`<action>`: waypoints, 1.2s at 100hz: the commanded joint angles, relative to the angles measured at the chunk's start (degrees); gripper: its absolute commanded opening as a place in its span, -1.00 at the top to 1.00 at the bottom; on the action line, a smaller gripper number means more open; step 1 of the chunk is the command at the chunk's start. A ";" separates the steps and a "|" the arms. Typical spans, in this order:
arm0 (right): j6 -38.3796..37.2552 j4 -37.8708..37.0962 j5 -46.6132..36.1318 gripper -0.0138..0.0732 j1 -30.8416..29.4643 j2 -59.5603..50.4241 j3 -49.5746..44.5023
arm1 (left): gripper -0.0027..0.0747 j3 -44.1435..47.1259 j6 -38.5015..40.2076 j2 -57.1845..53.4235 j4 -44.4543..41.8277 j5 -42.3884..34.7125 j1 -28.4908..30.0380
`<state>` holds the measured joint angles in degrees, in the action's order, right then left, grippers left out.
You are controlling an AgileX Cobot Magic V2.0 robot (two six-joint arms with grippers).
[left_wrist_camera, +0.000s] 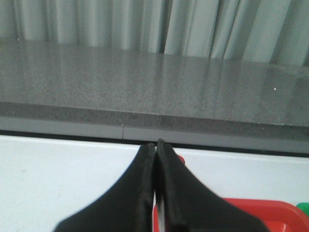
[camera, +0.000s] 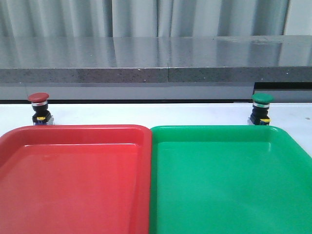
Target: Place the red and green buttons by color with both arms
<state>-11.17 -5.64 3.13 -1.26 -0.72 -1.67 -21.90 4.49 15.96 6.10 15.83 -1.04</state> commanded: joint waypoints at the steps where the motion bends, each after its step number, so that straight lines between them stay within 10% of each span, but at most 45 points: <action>1: 0.26 -0.56 -4.32 0.83 -0.16 -0.43 1.17 | 0.98 -5.41 0.43 5.12 0.59 1.25 0.15; 26: 0.26 -0.56 -4.32 0.83 -0.16 -0.43 1.17 | 0.85 -14.24 -0.37 18.33 0.59 4.44 0.15; 57: 0.26 -0.56 -4.32 0.83 -0.16 -0.43 1.17 | -0.50 -20.00 -2.26 32.59 0.59 6.46 0.15; 93: 0.26 -0.56 -4.32 0.83 -0.16 -0.43 1.17 | -0.53 -30.46 -3.05 50.46 0.74 9.87 -4.46; 120: 0.26 -0.56 -4.32 0.83 -0.16 -0.43 1.17 | -0.53 -46.31 -3.05 66.10 3.12 27.89 -4.74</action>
<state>-11.17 -5.64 3.13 -1.26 -0.72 -1.67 -62.39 1.56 79.47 7.01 40.70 -5.35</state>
